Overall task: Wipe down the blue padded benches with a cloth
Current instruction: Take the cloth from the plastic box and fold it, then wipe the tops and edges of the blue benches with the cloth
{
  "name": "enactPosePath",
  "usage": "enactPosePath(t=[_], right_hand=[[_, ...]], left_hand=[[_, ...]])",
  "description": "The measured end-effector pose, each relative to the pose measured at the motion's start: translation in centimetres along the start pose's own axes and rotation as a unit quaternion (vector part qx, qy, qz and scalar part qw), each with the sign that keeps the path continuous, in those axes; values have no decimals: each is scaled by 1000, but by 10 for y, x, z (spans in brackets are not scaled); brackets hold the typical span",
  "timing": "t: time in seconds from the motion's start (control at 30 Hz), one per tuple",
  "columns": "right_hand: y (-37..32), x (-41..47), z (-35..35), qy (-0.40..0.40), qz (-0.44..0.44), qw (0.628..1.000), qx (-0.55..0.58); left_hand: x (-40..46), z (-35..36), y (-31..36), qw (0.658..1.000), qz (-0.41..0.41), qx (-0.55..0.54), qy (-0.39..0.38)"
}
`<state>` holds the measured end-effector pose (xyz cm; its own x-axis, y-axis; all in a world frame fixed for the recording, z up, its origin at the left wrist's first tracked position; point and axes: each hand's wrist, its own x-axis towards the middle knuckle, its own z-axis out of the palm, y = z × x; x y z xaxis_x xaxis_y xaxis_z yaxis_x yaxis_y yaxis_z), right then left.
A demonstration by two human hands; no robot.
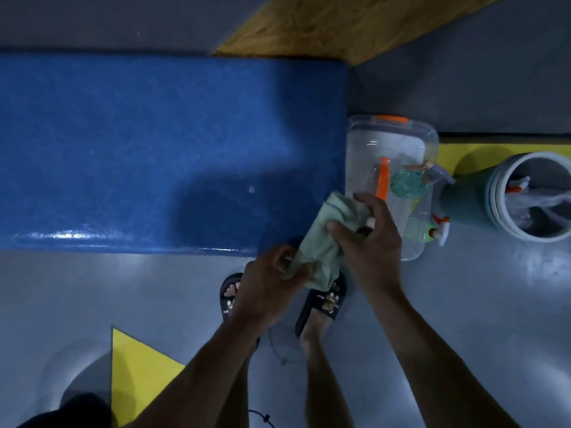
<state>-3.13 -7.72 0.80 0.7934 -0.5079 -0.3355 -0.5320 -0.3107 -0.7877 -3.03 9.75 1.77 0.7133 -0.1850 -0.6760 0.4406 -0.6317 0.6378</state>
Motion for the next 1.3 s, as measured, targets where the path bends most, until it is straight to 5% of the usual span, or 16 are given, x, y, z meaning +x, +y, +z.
enactPosePath(t=[0.17, 0.33, 0.47, 0.73, 1.0, 1.3], right_hand=[[0, -10, 21, 105, -122, 983, -93], [13, -38, 43, -11, -136, 980, -148], [21, -22, 54, 15, -142, 980, -138], [19, -33, 97, 124, -126, 961, -215], [21, -35, 87, -6, -283, 898, -338], [3, -44, 116, 121, -131, 940, -291]], left_hand=[[6, 15, 11, 998, -5, 6, 57], [7, 16, -3, 997, 75, -12, 13], [0, -9, -27, 996, 63, -52, -47], [-7, -76, -73, 984, -5, -168, 64], [-5, -93, -74, 987, 26, -143, 70], [-3, -100, -83, 988, 25, -118, 94]])
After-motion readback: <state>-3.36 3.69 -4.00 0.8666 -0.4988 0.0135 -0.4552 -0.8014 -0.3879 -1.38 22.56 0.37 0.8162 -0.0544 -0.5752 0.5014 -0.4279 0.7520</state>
